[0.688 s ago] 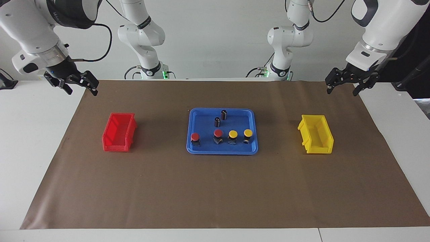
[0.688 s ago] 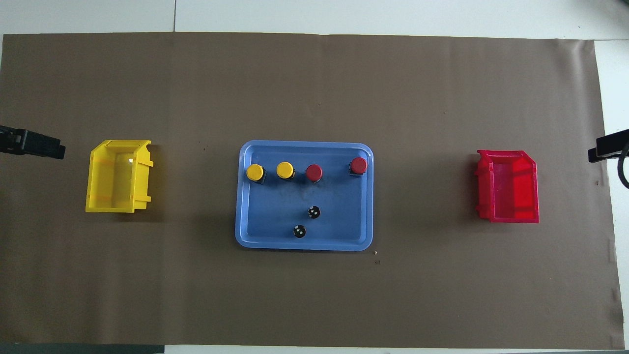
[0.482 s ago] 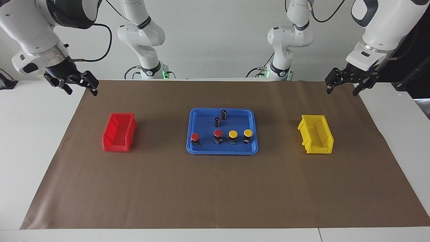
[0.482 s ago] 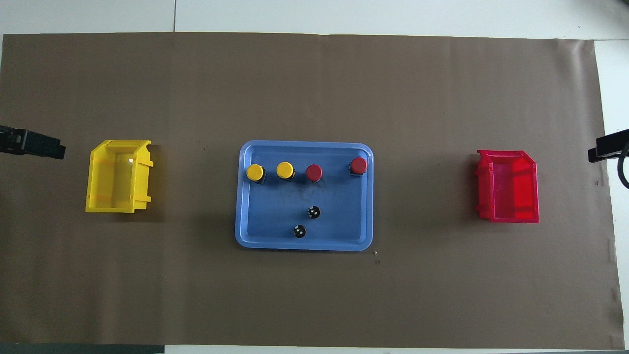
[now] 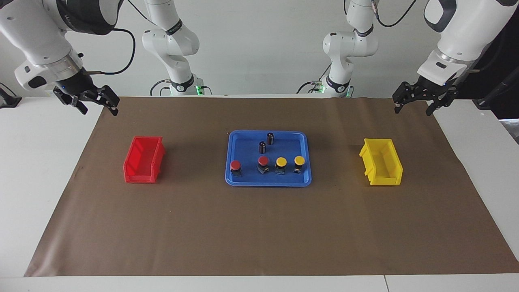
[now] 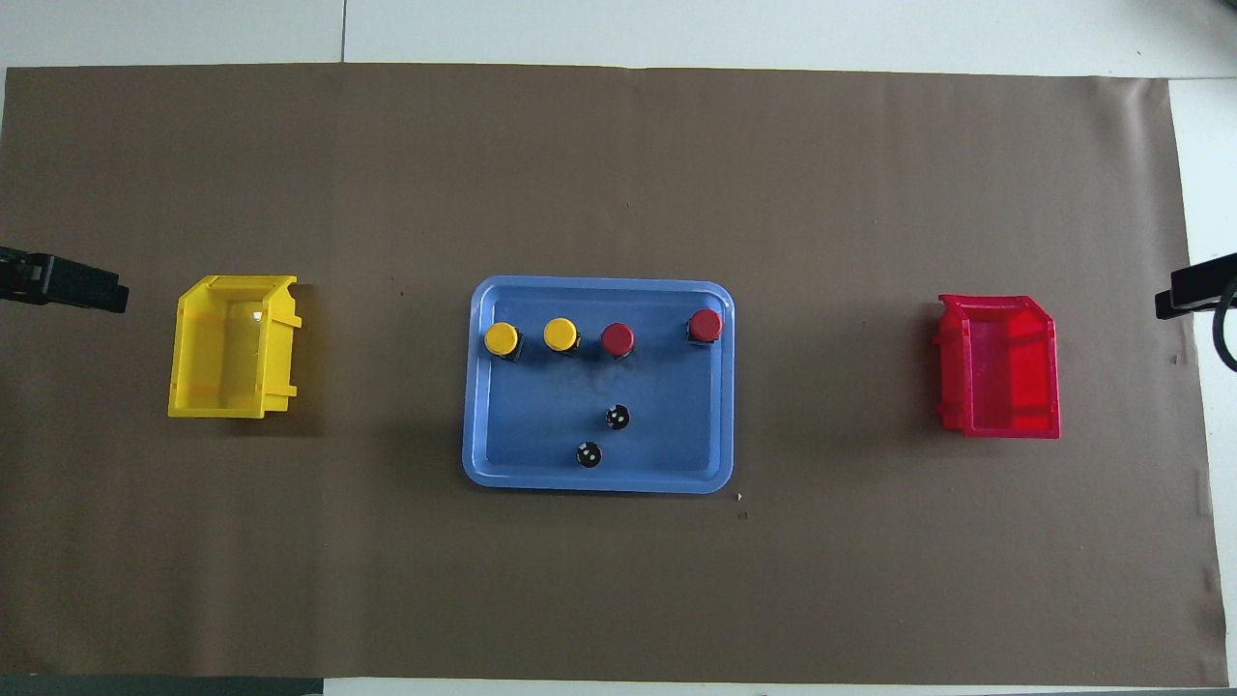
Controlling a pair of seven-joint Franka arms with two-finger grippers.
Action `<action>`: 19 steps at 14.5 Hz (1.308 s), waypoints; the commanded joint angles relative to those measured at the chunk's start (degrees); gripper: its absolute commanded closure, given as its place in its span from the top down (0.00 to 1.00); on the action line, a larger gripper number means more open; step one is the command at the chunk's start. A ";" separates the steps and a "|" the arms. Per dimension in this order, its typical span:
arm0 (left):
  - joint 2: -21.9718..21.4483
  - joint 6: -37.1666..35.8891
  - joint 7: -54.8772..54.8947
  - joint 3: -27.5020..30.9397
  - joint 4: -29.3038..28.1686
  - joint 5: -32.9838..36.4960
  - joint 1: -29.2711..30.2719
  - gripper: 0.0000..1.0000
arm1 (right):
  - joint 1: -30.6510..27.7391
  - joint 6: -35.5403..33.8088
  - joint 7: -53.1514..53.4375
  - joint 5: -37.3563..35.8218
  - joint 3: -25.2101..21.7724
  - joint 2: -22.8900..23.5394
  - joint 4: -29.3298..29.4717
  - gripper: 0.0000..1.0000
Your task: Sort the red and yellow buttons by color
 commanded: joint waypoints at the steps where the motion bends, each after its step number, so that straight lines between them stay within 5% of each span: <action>1: -1.66 0.52 0.71 0.57 -1.88 1.23 -0.62 1.00 | -0.08 0.23 -0.14 -0.57 0.25 0.03 0.11 1.00; 11: -1.66 0.43 0.71 0.57 -1.88 1.23 -0.62 1.00 | 0.44 0.57 -1.03 0.31 0.59 -0.41 0.28 1.00; 14: -1.66 0.52 0.71 0.57 -1.88 1.23 -0.62 1.00 | 7.27 5.24 7.03 0.57 3.32 0.90 0.81 1.00; 19: -1.66 0.61 0.71 0.57 -1.88 1.23 -0.62 1.00 | 23.52 10.21 29.16 1.01 3.58 14.60 9.95 1.00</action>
